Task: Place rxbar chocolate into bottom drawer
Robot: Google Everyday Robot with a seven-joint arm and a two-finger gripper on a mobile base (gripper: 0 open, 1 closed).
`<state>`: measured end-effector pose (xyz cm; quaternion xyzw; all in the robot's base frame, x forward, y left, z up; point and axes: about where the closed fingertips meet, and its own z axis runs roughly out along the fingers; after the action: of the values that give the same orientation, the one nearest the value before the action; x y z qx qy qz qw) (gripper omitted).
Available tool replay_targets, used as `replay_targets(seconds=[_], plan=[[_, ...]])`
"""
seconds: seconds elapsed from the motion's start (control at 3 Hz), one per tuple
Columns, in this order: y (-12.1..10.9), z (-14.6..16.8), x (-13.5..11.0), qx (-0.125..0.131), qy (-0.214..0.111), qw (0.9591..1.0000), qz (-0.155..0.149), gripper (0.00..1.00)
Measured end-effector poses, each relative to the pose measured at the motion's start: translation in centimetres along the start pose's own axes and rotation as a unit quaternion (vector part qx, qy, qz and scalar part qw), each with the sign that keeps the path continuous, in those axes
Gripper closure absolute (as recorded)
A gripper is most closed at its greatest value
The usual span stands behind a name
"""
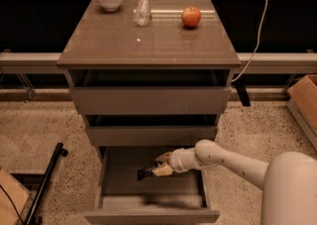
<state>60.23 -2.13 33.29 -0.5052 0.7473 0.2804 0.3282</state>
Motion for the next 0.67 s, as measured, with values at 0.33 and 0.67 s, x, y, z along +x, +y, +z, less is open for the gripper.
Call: replay_targets(seconds=[0.33,0.67], plan=[[-0.6,2.8,3.8,-0.006,-0.033,0.9991,0.024,1.00],[-1.4,5.0,8.1,-0.003,-0.039,0.9972,0.064,1.00]])
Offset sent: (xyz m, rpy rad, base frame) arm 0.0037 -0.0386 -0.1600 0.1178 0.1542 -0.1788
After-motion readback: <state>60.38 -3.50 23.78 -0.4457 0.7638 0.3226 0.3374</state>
